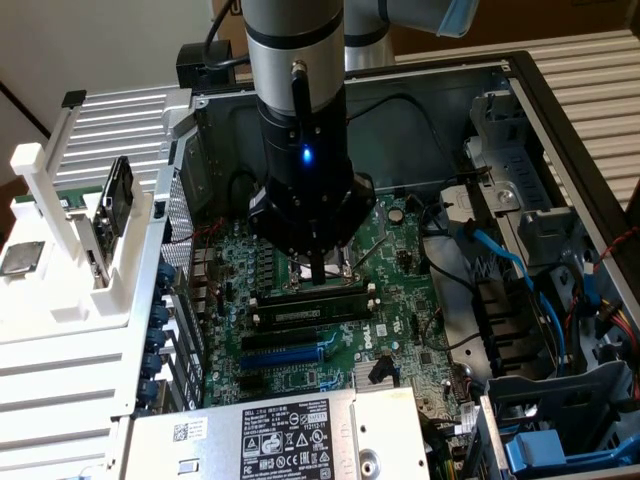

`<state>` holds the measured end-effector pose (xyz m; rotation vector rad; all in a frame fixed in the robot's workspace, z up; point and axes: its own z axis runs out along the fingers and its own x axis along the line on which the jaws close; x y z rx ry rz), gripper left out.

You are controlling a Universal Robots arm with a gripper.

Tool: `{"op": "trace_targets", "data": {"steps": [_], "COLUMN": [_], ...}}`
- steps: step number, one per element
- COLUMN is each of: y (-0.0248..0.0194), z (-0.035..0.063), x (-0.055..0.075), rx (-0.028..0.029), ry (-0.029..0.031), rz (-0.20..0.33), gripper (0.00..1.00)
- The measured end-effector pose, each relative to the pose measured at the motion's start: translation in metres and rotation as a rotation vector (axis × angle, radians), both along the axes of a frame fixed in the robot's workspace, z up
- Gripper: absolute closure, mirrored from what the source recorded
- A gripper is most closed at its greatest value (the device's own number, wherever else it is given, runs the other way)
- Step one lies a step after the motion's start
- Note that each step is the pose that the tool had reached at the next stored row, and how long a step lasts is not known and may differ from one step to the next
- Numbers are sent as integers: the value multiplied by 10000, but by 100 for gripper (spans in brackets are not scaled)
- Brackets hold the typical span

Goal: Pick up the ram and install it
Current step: 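Press down the ram until it locks into place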

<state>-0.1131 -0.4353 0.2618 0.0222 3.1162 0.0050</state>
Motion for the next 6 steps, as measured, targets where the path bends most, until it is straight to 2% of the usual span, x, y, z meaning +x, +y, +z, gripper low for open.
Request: {"op": "trace_targets", "data": {"steps": [6], "y": [0], "z": [0], "x": [0], "rx": [-1], "ry": [0], "rz": [-20], "gripper": [90]}}
